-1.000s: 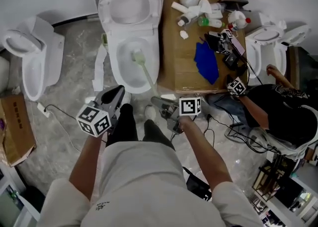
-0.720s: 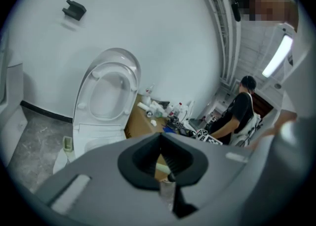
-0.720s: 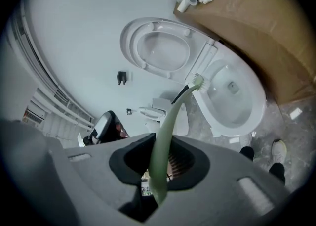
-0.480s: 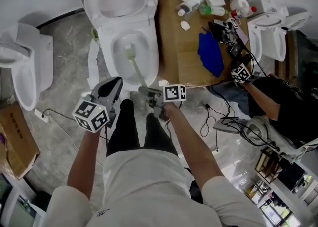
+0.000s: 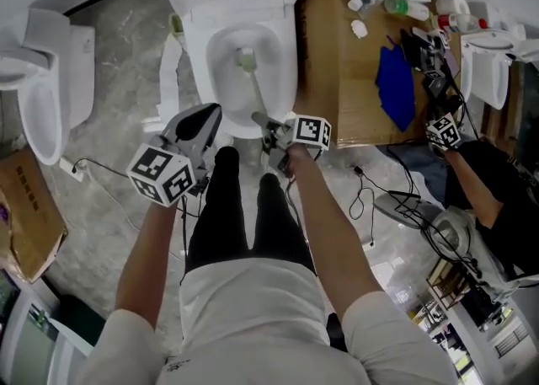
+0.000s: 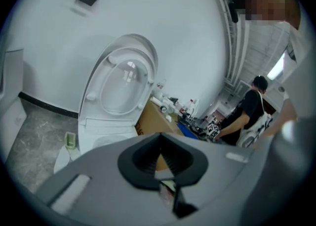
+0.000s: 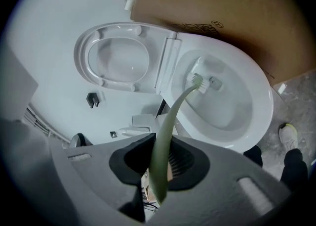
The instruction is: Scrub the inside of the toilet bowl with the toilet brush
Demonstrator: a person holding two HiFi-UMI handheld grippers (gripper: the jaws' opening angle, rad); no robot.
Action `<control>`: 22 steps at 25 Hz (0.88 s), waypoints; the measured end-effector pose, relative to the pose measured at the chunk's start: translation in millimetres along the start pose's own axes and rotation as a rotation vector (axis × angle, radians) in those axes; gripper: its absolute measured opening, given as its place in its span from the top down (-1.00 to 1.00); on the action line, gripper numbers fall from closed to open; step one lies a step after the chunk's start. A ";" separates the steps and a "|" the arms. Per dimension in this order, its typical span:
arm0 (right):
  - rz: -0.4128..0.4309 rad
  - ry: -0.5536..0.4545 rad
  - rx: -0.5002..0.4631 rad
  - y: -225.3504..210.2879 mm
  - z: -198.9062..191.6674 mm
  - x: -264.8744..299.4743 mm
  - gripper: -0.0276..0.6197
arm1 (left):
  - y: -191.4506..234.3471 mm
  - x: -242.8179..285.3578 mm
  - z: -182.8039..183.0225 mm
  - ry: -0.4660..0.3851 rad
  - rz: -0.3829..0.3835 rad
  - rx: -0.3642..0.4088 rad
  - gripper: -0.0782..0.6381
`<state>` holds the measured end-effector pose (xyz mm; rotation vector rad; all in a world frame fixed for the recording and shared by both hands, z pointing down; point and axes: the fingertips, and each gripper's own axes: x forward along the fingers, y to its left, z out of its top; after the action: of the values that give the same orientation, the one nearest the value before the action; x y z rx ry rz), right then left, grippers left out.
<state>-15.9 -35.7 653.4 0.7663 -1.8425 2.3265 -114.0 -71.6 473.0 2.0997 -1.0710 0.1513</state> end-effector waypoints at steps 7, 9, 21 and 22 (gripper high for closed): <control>-0.051 -0.114 0.069 -28.7 38.2 26.2 0.73 | 23.0 -5.5 -10.8 0.013 0.003 -0.032 0.81; -0.063 -0.126 0.080 -32.5 45.7 33.6 0.72 | 29.9 -8.8 -11.5 0.014 0.004 -0.038 0.81; -0.064 -0.186 0.069 -29.6 82.5 71.0 0.72 | 67.6 -16.2 -12.5 -0.014 0.009 -0.090 0.81; -0.056 -0.185 0.069 -26.8 82.3 74.8 0.72 | 68.2 -18.0 -12.1 -0.015 0.011 -0.090 0.81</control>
<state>-44.1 -123.0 721.8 1.0612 -1.7896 2.3667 -173.0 -76.3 513.3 2.0179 -1.0787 0.0919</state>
